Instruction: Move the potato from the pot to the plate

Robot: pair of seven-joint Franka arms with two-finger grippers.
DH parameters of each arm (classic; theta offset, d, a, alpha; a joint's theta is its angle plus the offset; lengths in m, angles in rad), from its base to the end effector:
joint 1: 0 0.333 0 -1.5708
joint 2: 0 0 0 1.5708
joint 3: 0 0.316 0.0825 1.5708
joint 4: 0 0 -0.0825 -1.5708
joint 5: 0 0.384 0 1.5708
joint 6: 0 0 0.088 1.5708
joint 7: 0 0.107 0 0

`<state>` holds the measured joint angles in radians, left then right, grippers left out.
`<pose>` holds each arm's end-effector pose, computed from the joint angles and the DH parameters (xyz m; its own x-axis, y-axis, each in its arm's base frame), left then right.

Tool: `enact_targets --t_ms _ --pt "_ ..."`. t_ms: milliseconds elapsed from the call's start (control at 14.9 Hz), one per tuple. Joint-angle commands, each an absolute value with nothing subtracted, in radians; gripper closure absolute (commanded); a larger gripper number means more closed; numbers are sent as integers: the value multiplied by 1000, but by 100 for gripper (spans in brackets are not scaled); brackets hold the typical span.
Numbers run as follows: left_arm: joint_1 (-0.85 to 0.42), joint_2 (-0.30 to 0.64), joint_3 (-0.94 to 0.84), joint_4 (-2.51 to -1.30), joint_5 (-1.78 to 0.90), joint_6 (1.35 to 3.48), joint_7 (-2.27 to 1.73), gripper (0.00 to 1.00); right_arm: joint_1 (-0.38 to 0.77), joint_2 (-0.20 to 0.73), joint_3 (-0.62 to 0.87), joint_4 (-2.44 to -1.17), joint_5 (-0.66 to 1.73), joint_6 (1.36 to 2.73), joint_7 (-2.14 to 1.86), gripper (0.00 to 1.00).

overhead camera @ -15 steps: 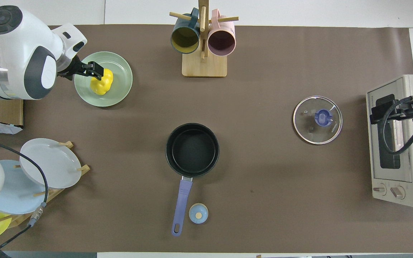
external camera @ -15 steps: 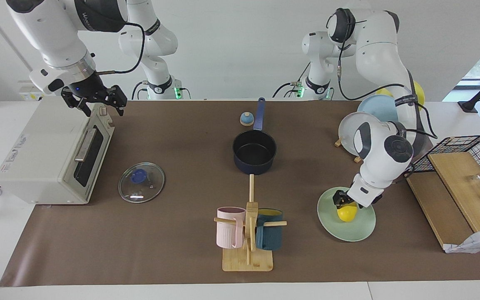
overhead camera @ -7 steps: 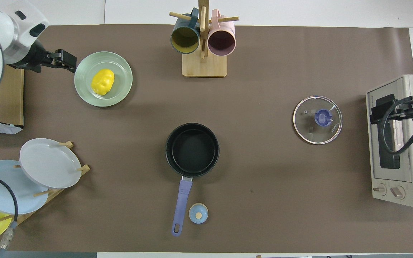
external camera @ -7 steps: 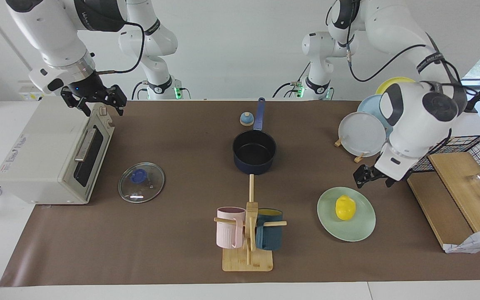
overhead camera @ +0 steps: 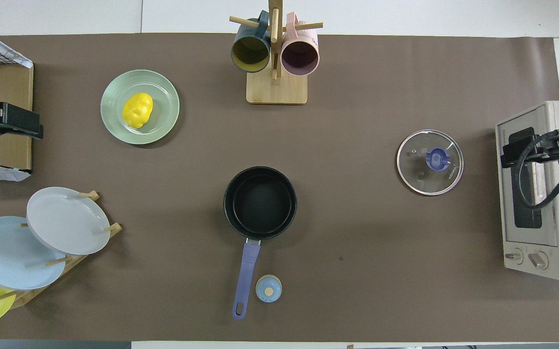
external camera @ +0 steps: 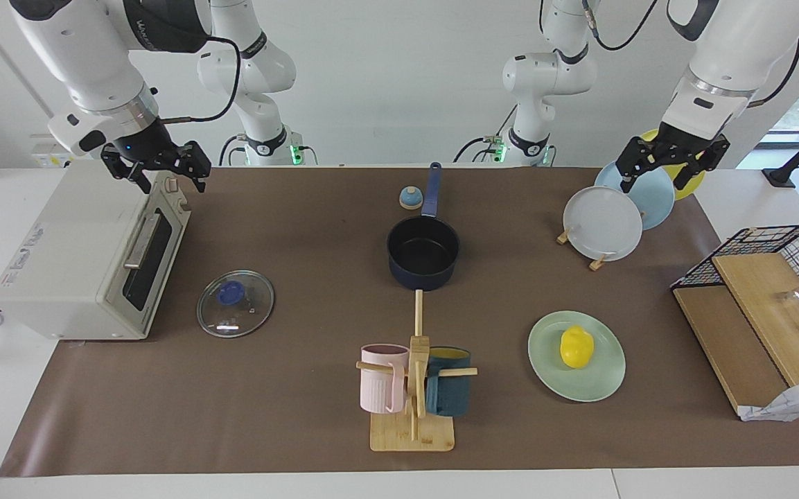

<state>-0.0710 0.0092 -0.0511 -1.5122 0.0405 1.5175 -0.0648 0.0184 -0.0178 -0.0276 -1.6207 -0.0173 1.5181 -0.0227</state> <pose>0.5489 -0.0627 0.6423 0.9985 -0.0552 -0.0012 -0.0552 -0.9977 -0.0401 0.5419 -0.0070 0.6065 0.9963 0.0127 -0.0851 0.0140 -0.9998 0.0149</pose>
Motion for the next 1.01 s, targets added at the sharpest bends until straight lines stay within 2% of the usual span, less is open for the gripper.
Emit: enact_targets --t_ms 0,269,942 --pt "-71 -67 -54 -1646 43 1534 -71 0 3 -29 -20 -1624 2 1508 -5 0" --pt "-77 -5 -26 -1519 -12 1451 -74 0 3 -29 -20 -1626 2 1508 -5 0" --pt "-80 -6 -26 -1520 -31 1459 -74 0 3 -29 -20 -1624 2 1508 -5 0"
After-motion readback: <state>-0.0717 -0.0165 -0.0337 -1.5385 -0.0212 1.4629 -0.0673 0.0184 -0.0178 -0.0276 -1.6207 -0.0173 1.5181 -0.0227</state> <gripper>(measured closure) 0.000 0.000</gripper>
